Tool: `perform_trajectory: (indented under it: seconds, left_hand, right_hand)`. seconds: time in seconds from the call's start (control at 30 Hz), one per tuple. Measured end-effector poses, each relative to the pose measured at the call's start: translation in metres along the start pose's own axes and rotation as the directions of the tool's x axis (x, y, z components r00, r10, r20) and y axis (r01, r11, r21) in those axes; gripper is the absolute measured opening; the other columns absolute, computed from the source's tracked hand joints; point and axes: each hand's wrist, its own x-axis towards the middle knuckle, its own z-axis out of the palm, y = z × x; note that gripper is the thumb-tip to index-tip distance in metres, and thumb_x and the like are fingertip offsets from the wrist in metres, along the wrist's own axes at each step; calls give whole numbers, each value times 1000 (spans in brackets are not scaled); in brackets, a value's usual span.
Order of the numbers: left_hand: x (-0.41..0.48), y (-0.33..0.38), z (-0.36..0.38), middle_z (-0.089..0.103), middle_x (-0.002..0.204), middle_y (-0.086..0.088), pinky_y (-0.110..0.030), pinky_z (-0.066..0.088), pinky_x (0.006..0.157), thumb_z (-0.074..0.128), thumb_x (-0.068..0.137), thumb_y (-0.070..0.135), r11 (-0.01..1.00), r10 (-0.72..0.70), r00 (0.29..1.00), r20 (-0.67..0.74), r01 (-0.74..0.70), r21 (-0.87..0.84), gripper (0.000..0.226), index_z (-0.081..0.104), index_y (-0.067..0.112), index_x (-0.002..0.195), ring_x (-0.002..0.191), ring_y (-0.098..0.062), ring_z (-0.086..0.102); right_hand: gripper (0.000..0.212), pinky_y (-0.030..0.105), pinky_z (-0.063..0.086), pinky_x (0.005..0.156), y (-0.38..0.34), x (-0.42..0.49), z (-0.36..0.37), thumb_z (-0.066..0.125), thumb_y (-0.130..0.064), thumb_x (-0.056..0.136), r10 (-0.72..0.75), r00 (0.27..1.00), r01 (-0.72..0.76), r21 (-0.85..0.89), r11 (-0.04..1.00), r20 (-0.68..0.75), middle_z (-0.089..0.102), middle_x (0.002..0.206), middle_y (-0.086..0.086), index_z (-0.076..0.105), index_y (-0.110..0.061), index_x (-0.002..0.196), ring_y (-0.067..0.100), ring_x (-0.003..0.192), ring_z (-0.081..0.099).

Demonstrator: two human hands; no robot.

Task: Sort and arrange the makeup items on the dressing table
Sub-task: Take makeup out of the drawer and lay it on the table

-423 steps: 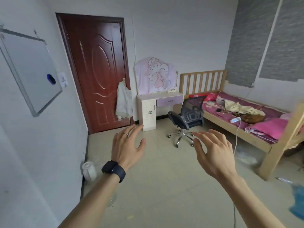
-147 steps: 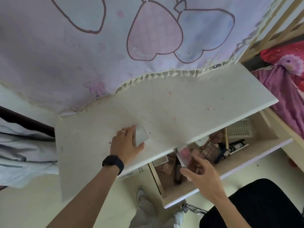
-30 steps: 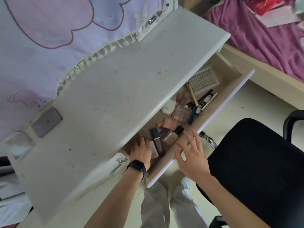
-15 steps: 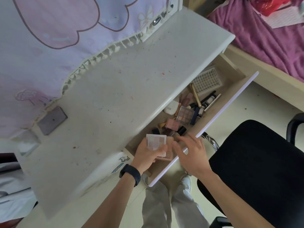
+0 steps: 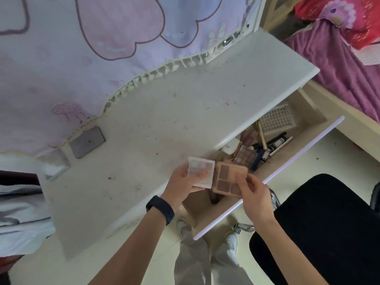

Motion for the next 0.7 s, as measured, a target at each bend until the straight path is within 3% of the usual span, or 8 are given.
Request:
perform_trajectory:
  seconds: [0.1, 0.2, 0.37, 0.47, 0.57, 0.63, 0.7]
  left_hand:
    - [-7, 13, -36, 72, 112, -11, -40, 61, 82, 69, 91, 14, 999, 42, 996, -77, -40, 26, 27, 65, 8, 117, 103, -26, 70]
    - [-20, 17, -88, 67, 112, -7, -27, 58, 69, 69, 93, 21, 985, 120, 971, -205, -92, 144, 27, 58, 14, 117, 101, -22, 67]
    - [-56, 8, -197, 63, 105, -5, -19, 50, 53, 78, 85, 34, 970, 182, 864, -470, -80, 228, 51, 41, 34, 120, 70, -5, 66]
    - [-80, -6, -255, 63, 107, 3, -28, 53, 69, 83, 77, 42, 951, 189, 819, -541, -15, 310, 52, 54, 45, 119, 90, -13, 64]
    - [-97, -19, -298, 55, 116, 23, -36, 50, 87, 84, 78, 33, 944, 194, 809, -554, -1, 330, 52, 60, 46, 121, 115, -12, 53]
    - [-102, -26, -318, 54, 116, 26, -28, 48, 84, 82, 80, 30, 937, 197, 818, -540, 5, 349, 52, 59, 47, 123, 114, -13, 55]
    - [-101, -34, -333, 58, 114, 12, -22, 45, 82, 81, 80, 35, 913, 219, 799, -561, 35, 407, 53, 57, 48, 126, 107, -14, 55]
  right_hand:
    - [13, 7, 47, 61, -20, -1, 15, 54, -41, 101, -20, 999, 20, 1, 1000, 29, 74, 85, -18, 65, -37, 97, -6, 79, 67]
    - [13, 13, 47, 62, -42, 0, 44, 51, -42, 101, -48, 988, 57, -57, 997, 145, 70, 89, -16, 61, -36, 96, 1, 81, 66]
    - [14, 29, 53, 78, -63, 2, 118, 52, -31, 103, -70, 926, 135, -153, 979, 371, 71, 98, -13, 60, -28, 115, 10, 91, 67]
    - [23, 32, 54, 85, -76, 3, 169, 53, -22, 102, -72, 878, 192, -210, 959, 474, 68, 105, -15, 56, -29, 123, 9, 95, 64]
    - [26, 34, 55, 87, -89, -1, 220, 53, -26, 102, -73, 824, 254, -252, 934, 562, 68, 107, -14, 55, -31, 127, 12, 97, 65]
    - [24, 31, 54, 81, -94, -6, 254, 53, -30, 101, -80, 796, 289, -260, 921, 600, 69, 105, -14, 56, -32, 125, 13, 93, 66]
    - [22, 22, 48, 70, -98, -12, 286, 54, -35, 100, -83, 778, 321, -281, 904, 622, 68, 104, -15, 57, -34, 122, 9, 88, 66]
